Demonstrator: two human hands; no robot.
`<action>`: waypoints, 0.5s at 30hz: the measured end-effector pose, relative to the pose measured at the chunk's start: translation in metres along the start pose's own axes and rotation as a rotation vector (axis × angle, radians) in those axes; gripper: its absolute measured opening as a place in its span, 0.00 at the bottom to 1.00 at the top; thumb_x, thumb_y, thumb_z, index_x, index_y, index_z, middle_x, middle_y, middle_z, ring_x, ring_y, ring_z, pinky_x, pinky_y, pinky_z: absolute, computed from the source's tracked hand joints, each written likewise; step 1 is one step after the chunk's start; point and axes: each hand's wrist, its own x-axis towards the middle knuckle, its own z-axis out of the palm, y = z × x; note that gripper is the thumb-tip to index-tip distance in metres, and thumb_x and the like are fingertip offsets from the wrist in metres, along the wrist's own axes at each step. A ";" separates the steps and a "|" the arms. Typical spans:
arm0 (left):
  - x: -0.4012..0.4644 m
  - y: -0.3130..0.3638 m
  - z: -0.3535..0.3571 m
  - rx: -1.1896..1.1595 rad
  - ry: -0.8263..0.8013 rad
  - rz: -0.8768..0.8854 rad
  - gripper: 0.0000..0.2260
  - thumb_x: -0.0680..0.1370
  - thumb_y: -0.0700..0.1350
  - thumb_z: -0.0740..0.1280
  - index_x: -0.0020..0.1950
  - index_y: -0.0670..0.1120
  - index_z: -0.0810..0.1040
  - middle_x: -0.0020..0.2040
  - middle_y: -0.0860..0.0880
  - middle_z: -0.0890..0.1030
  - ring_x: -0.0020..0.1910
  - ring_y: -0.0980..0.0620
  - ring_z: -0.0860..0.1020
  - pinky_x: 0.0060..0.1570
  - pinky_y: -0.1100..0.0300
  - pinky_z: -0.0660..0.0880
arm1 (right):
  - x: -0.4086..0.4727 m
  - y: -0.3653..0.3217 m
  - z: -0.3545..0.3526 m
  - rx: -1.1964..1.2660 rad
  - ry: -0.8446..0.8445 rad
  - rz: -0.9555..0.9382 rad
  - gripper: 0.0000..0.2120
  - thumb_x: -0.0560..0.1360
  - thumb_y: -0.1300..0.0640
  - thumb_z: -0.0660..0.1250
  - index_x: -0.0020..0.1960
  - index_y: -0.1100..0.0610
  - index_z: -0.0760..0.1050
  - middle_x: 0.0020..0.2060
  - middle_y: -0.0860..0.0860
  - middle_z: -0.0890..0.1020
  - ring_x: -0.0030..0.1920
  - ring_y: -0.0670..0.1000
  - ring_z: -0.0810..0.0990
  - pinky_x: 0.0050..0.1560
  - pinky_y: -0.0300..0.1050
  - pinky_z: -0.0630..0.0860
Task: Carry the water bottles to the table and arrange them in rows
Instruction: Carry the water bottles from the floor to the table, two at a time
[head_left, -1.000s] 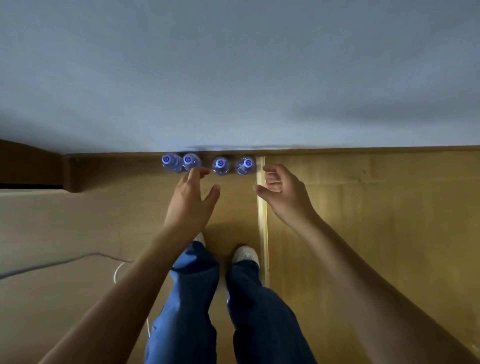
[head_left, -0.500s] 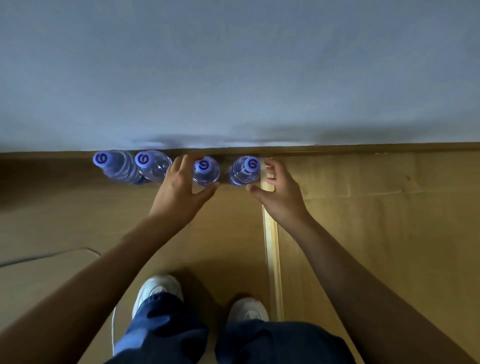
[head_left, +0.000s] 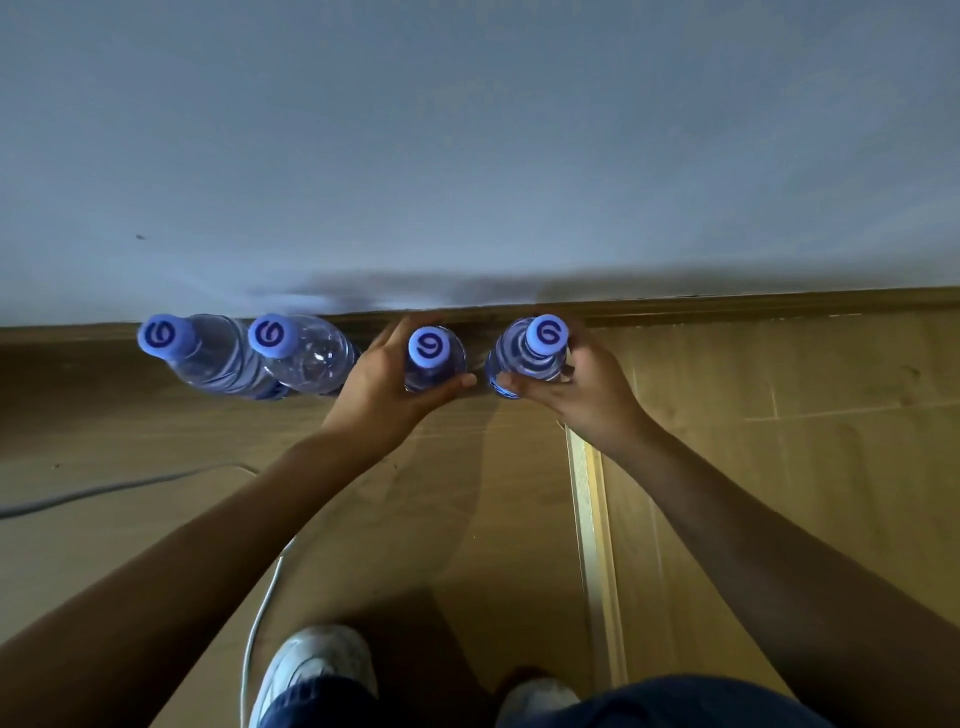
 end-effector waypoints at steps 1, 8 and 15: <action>0.000 -0.001 0.001 0.010 0.008 0.003 0.21 0.69 0.54 0.76 0.58 0.54 0.73 0.52 0.53 0.79 0.51 0.60 0.78 0.50 0.66 0.77 | -0.001 0.000 0.000 0.001 0.004 -0.008 0.28 0.67 0.53 0.79 0.64 0.58 0.75 0.55 0.52 0.83 0.56 0.51 0.81 0.61 0.54 0.78; 0.000 -0.001 0.003 0.022 0.073 -0.010 0.18 0.70 0.49 0.77 0.56 0.50 0.75 0.51 0.50 0.81 0.50 0.50 0.79 0.51 0.55 0.77 | -0.012 0.001 -0.002 0.063 0.047 -0.023 0.30 0.66 0.57 0.80 0.64 0.57 0.73 0.53 0.45 0.82 0.54 0.44 0.81 0.57 0.45 0.80; -0.018 0.029 -0.018 -0.090 0.089 0.007 0.17 0.71 0.47 0.77 0.56 0.52 0.75 0.49 0.55 0.81 0.47 0.61 0.79 0.46 0.71 0.74 | -0.037 -0.043 -0.018 0.094 0.014 -0.054 0.21 0.66 0.55 0.80 0.56 0.57 0.79 0.48 0.45 0.85 0.48 0.42 0.83 0.50 0.39 0.80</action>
